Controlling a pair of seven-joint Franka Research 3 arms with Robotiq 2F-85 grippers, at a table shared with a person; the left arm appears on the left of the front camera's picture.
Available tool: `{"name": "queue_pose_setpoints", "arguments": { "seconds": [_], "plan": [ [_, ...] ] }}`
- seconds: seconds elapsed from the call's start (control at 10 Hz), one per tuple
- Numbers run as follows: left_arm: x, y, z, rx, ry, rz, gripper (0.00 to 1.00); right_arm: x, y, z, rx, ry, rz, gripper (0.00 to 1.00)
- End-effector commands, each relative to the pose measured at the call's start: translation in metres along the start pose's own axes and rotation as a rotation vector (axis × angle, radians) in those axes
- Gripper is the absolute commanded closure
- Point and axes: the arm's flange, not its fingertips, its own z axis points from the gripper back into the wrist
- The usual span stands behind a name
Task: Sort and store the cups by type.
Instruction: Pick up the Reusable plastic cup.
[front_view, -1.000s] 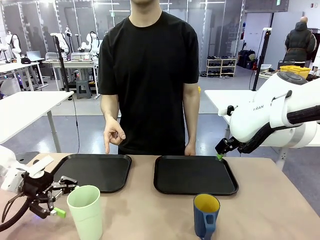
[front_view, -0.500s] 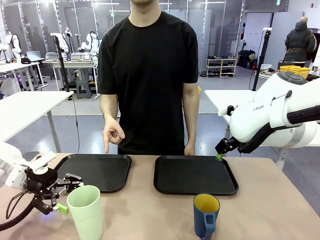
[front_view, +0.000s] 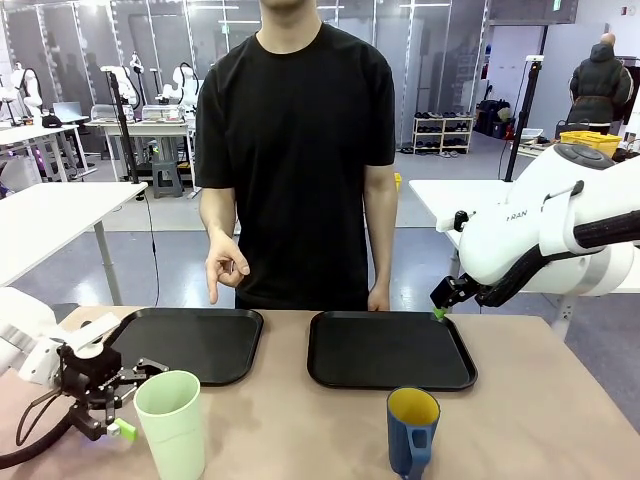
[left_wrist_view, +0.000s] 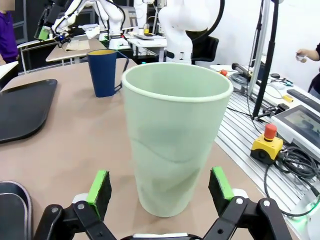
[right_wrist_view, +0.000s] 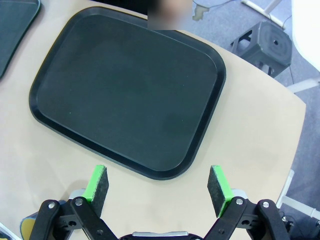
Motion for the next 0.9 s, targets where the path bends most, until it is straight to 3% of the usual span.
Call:
{"name": "queue_pose_setpoints", "arguments": {
  "seconds": [0.0,0.8],
  "plan": [
    [-0.039,-0.016,-0.004,-0.061,-0.017,-0.054,0.00,0.000,-0.002,0.000,0.007,-0.003,-0.001,0.00],
    [-0.041,-0.006,-0.031,-0.133,-0.052,-0.068,0.00,0.000,-0.002,0.000,0.007,-0.003,-0.001,0.00]
  ]
}}
